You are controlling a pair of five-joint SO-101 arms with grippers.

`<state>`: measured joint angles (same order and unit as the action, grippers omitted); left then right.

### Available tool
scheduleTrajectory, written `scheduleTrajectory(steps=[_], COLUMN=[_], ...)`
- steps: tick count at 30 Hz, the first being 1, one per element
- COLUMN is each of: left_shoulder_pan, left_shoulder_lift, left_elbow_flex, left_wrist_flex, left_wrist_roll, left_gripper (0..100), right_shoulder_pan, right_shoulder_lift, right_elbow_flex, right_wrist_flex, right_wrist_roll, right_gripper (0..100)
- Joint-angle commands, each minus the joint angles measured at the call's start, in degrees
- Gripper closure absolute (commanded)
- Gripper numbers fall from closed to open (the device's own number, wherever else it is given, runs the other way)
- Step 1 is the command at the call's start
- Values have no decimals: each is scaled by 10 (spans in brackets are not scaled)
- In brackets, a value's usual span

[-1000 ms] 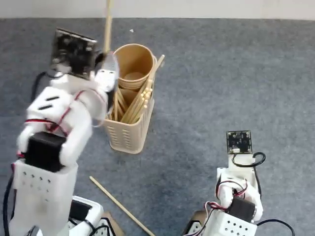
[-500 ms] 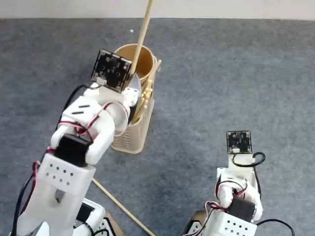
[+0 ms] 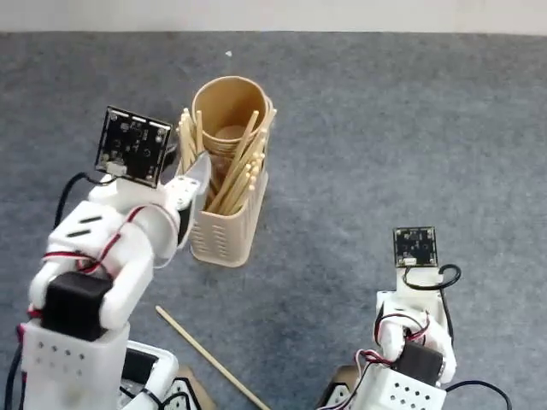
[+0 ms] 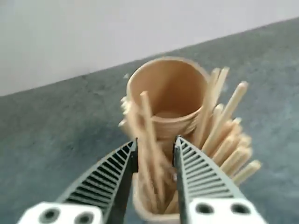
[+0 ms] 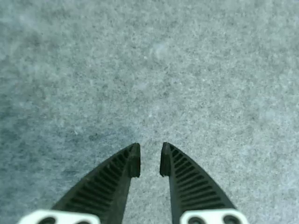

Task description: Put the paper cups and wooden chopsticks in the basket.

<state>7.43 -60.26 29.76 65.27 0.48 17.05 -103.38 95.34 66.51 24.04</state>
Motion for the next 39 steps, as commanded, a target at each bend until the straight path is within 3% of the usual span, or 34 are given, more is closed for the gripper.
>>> scheduleTrajectory(steps=[1,5,11,17,27,34,39], left_shoulder_pan=[-61,-105,-109,-109,-180,-208,-148], left_shoulder_lift=[-5,-5,2,117,313,347,349], left_elbow_flex=[-55,-46,-30,50,86,138,237], left_wrist_flex=[131,229,330,346,344,302,208], left_wrist_roll=[-69,-188,-331,-469,-806,-898,-897], left_gripper=[849,849,849,849,850,846,845], right_shoulder_pan=[6,6,6,7,7,7,7], right_shoulder_lift=[0,0,0,0,0,0,0], right_elbow_flex=[89,89,89,89,89,89,89], right_wrist_flex=[2,2,2,2,2,2,2], right_wrist_roll=[5,5,5,5,5,5,5], right_gripper=[910,910,910,910,910,910,910])
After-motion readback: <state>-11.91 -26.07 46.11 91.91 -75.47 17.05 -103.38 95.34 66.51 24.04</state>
